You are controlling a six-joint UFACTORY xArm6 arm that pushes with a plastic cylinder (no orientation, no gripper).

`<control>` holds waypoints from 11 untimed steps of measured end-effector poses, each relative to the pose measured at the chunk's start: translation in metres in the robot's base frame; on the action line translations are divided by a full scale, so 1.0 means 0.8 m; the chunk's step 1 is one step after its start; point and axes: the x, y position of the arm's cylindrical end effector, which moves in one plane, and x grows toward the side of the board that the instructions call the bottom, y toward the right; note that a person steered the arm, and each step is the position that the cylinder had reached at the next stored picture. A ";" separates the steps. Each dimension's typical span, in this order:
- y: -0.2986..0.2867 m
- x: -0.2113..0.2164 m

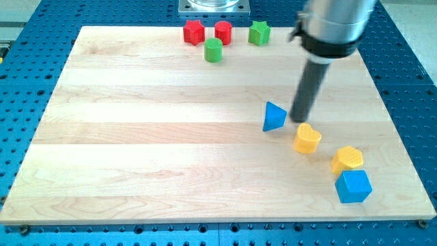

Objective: Push the triangle vertically to the green circle

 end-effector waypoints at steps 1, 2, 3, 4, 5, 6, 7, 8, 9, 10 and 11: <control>-0.037 0.017; -0.035 0.064; -0.073 0.080; -0.102 0.015; -0.123 -0.039; -0.131 -0.009; -0.159 -0.039; -0.167 -0.068; -0.167 -0.076; -0.167 -0.078; -0.167 -0.078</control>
